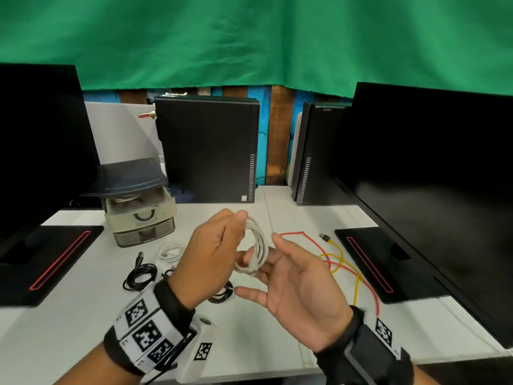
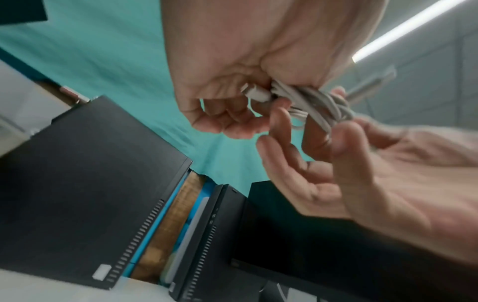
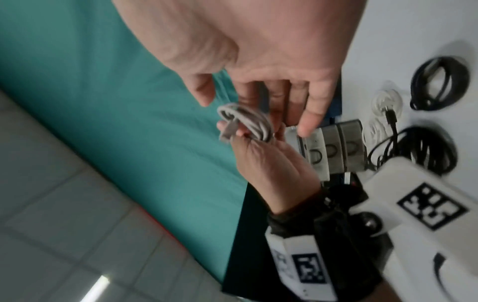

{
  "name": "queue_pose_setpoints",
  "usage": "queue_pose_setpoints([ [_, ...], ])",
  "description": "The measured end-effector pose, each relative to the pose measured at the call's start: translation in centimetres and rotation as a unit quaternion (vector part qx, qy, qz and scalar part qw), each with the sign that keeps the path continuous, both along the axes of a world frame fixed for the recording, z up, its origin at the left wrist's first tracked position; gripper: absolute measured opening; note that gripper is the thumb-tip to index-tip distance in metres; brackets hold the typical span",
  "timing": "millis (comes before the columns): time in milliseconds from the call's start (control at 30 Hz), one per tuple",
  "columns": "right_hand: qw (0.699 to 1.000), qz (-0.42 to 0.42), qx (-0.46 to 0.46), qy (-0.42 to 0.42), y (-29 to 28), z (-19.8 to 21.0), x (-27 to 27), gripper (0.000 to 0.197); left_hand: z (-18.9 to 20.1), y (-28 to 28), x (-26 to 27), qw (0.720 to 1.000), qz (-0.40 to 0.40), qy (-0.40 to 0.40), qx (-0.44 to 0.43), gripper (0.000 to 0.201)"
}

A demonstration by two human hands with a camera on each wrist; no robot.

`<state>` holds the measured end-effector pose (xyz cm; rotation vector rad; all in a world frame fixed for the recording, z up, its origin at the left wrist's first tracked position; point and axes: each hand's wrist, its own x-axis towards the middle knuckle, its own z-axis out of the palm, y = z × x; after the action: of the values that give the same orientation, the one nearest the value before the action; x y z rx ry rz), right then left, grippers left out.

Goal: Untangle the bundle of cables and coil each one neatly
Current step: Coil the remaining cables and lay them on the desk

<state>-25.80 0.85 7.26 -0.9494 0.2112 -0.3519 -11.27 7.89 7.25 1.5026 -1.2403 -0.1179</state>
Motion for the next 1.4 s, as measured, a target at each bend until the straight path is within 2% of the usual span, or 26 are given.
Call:
queue_pose_setpoints([
  [67,0.992,-0.043,-0.109,0.048,0.2,-0.3,0.3,0.028,-0.5,-0.1,0.2,0.998,0.016,-0.048,0.022,0.044],
  [100,0.974,-0.082,-0.195,0.080,0.1,-0.7,0.4,0.021,-0.6,-0.1,0.2,0.997,0.012,-0.068,0.031,0.046],
  [200,0.885,-0.176,-0.413,0.123,-0.9,-1.9,0.6,0.012,-0.5,-0.1,0.5,0.995,-0.001,-0.086,0.049,0.045],
  [300,0.839,-0.209,-0.486,0.127,-2.0,-2.6,0.3,0.017,-0.5,-0.2,0.9,0.995,0.019,-0.084,0.059,0.041],
  [400,0.754,-0.248,-0.596,0.122,-2.2,-3.1,0.2,0.019,-0.7,-0.3,0.8,0.993,0.040,-0.085,0.072,0.042],
  [467,0.727,-0.265,-0.623,0.112,-1.8,-3.1,0.1,0.022,-0.6,-0.5,1.0,0.994,0.054,-0.058,0.078,0.046],
  [633,0.696,-0.312,-0.642,0.075,-1.0,-1.9,-0.5,0.022,0.6,-0.5,1.3,0.987,0.033,0.133,0.079,0.054],
  [700,0.673,-0.326,-0.662,0.056,-0.6,-1.8,-0.7,0.021,0.7,-0.4,1.5,0.983,0.031,0.159,0.082,0.055],
  [800,0.613,-0.326,-0.718,0.052,0.6,-2.5,-0.7,0.020,0.3,-0.4,2.4,0.986,0.042,0.138,0.078,0.057],
  [833,0.613,-0.319,-0.721,0.061,0.8,-3.0,-0.5,0.019,0.2,-0.3,2.6,0.988,0.043,0.122,0.081,0.056],
  [867,0.632,-0.306,-0.707,0.081,0.8,-3.2,-0.4,0.017,0.1,-0.2,2.8,0.990,0.039,0.108,0.081,0.055],
  [900,0.673,-0.290,-0.672,0.104,0.6,-3.1,-0.2,0.018,0.1,-0.1,2.8,0.991,0.033,0.100,0.078,0.053],
  [1000,0.847,-0.221,-0.468,0.121,-0.7,-2.4,0.2,0.043,0.2,0.1,3.0,0.994,0.011,0.085,0.066,0.050],
  [1033,0.877,-0.205,-0.421,0.109,-1.1,-2.0,0.3,0.044,0.2,0.0,2.9,0.995,-0.001,0.084,0.062,0.050],
  [1067,0.889,-0.199,-0.401,0.100,-1.3,-1.7,0.5,0.039,0.1,-0.1,2.8,0.995,-0.008,0.084,0.061,0.050],
  [1167,0.892,-0.213,-0.388,0.092,-1.6,-1.6,1.0,0.021,-0.6,-0.5,2.3,0.992,-0.009,0.110,0.055,0.049],
  [1233,0.906,-0.207,-0.358,0.092,-1.9,-2.0,1.3,0.018,-1.0,-0.8,2.2,0.987,-0.017,0.151,0.052,0.048],
  [1333,0.945,-0.166,-0.271,0.082,-2.2,-2.2,1.9,0.015,-1.6,-1.0,2.2,0.977,-0.030,0.206,0.052,0.054],
  [1400,0.950,-0.179,-0.243,0.075,-2.5,-2.1,2.4,0.013,-1.9,-1.1,2.4,0.970,-0.026,0.232,0.071,0.056],
])
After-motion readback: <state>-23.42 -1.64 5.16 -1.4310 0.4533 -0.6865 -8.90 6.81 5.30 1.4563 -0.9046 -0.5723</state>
